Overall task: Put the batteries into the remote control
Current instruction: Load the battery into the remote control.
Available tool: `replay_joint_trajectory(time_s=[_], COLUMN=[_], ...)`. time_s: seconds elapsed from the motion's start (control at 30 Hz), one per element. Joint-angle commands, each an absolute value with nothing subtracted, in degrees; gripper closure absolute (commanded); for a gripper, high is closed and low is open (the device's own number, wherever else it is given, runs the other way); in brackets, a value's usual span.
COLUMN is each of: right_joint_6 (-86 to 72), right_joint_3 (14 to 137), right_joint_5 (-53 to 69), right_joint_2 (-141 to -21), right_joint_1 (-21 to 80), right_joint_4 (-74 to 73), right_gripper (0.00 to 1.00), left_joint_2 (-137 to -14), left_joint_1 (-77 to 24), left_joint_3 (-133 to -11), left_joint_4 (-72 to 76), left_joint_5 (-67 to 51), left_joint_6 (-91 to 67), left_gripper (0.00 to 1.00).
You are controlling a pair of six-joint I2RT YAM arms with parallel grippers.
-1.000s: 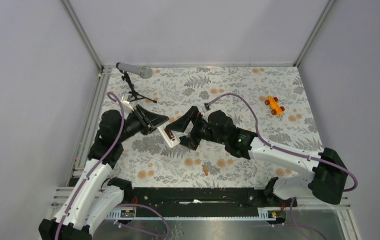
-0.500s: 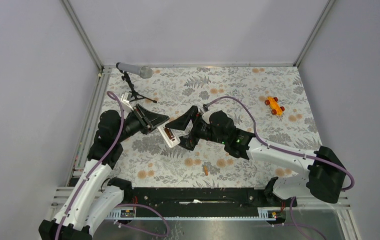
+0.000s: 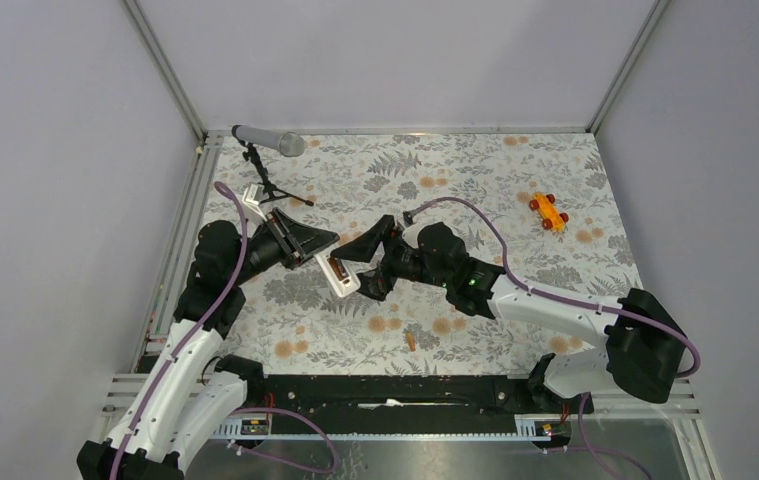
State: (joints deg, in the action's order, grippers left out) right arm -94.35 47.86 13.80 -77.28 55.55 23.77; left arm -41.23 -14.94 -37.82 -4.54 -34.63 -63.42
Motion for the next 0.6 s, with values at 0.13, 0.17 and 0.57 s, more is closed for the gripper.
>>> replay_joint_trajectory(time_s=[0.13, 0.17, 0.57], right_joint_6=[-95.7, -95.7, -96.4], right_joint_3=[48.4, 48.3, 47.7], right_joint_5=[16.2, 16.3, 17.8], right_joint_2=[-78.4, -78.4, -79.7], right_joint_1=[54.9, 54.9, 54.8], right_joint_4=[27.7, 27.7, 29.7], right_gripper=[0.13, 0.12, 0.34], left_joint_2=[-40.4, -40.4, -40.2], left_joint_1=[-14.9, -14.9, -14.9], left_joint_3=[-38.0, -38.0, -38.6], left_joint_4=[1.3, 1.3, 1.5], left_joint_5=[-38.2, -38.3, -37.4], left_joint_6=[-61.8, -61.6, -62.6], left_gripper=[1.0, 1.0, 1.0])
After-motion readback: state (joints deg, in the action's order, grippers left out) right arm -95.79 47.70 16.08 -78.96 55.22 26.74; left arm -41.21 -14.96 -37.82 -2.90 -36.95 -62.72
